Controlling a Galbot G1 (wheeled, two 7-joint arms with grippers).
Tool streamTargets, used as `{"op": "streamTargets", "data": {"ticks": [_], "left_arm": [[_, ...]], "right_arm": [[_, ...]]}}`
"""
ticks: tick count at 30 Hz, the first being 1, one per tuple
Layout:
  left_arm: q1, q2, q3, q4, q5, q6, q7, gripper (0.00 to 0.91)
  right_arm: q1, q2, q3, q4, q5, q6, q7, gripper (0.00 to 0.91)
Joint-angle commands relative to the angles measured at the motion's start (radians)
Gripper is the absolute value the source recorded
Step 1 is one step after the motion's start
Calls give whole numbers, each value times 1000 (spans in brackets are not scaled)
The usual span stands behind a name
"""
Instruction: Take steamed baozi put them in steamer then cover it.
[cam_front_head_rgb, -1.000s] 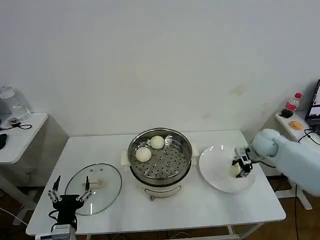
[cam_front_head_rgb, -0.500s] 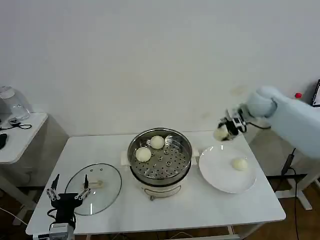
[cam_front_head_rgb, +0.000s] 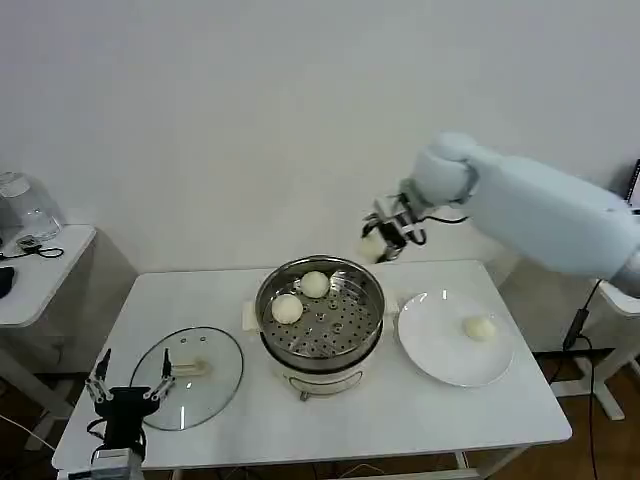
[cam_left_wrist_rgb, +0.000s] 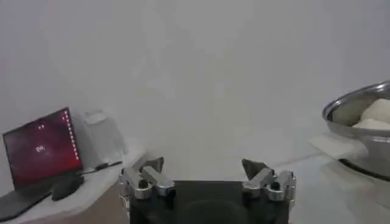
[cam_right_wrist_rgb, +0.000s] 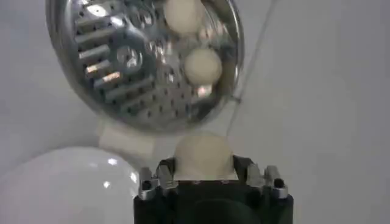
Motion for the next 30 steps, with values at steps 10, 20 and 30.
{"op": "streamTargets", "data": {"ticks": [10, 20, 30], "left_arm": [[7, -18, -20, -11, 0, -3, -2, 907], [9, -26, -27, -5, 0, -5, -3, 907], [8, -29, -20, -7, 1, -5, -4, 907]], "right_arm": [[-116, 189, -116, 24, -143, 195, 35, 645], [-114, 179, -129, 36, -141, 286, 24, 645], [-104, 156, -144, 74, -125, 304, 6, 655]]}}
